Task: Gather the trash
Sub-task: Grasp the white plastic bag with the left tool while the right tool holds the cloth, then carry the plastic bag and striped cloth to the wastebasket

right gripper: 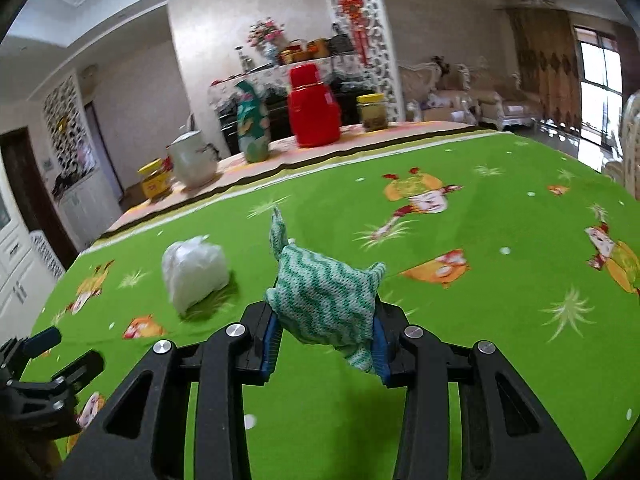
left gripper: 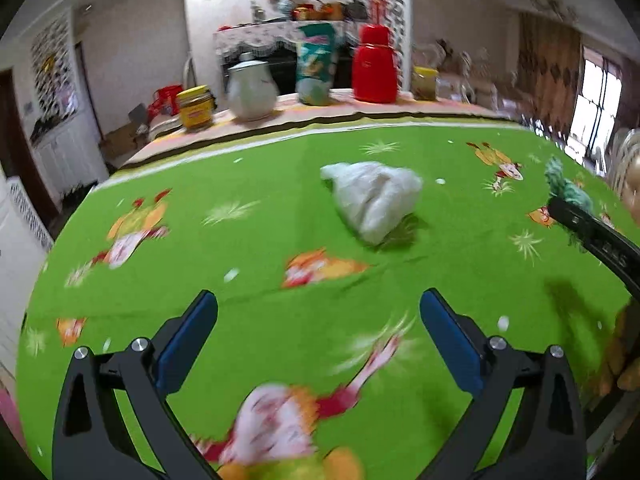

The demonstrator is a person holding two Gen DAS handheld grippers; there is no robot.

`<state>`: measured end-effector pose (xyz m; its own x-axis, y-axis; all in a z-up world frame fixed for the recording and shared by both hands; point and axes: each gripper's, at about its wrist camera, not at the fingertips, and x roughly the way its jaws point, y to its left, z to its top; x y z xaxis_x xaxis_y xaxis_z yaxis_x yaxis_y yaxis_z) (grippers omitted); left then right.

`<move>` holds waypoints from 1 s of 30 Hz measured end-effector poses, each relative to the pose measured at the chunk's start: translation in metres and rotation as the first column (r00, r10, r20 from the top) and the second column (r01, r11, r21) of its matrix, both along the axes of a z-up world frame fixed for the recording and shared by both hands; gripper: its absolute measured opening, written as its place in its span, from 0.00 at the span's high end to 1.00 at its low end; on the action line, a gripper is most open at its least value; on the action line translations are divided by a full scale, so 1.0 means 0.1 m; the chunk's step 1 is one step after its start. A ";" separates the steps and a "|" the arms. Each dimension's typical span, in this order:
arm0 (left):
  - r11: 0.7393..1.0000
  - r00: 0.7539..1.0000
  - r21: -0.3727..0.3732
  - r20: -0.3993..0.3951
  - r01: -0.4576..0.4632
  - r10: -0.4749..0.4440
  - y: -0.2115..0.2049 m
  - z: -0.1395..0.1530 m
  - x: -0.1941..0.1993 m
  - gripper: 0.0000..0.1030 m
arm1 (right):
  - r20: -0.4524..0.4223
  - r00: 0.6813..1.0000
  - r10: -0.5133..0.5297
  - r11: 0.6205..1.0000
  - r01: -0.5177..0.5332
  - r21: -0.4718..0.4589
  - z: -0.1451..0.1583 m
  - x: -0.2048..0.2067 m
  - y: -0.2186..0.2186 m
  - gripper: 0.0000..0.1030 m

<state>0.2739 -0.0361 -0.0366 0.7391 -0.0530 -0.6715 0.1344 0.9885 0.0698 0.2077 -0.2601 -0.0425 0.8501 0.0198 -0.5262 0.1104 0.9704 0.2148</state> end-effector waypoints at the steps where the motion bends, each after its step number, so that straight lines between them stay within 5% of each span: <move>1: 1.000 1.000 -0.003 -0.015 0.003 -0.003 -0.09 -0.01 0.11 0.05 | -0.002 1.000 -0.012 1.000 0.012 0.016 -0.01 0.00 -0.07 0.63; 5: 0.999 0.999 -0.049 -0.050 -0.010 0.008 -0.37 -0.11 0.56 0.05 | -0.017 0.999 -0.049 0.995 0.051 0.087 -0.06 0.01 -0.29 0.63; 12: 0.998 0.991 0.018 -0.113 -0.063 0.065 -0.67 -0.40 1.21 0.13 | -0.041 0.998 -0.045 0.991 0.050 0.123 -0.14 0.05 -0.31 0.63; 16: 0.998 0.984 -0.037 -0.175 -0.047 0.040 -0.59 -0.52 1.36 0.59 | -0.047 0.999 -0.016 0.995 0.021 0.095 -0.17 0.08 -0.18 0.63; 17: 0.997 0.988 -0.063 -0.153 -0.040 0.030 -0.56 -0.49 1.31 0.71 | -0.048 0.999 -0.009 0.996 0.013 0.088 -0.17 0.08 -0.16 0.63; 19: 0.994 0.994 -0.105 -0.108 -0.026 0.015 -0.46 -0.39 1.16 0.74 | -0.053 0.999 0.010 0.997 -0.006 0.076 -0.17 0.09 -0.10 0.63; 30: 0.995 0.997 -0.103 0.081 -0.001 0.009 0.06 0.03 -0.07 0.76 | -0.059 0.994 0.089 0.996 -0.090 -0.022 -0.12 0.09 0.21 0.63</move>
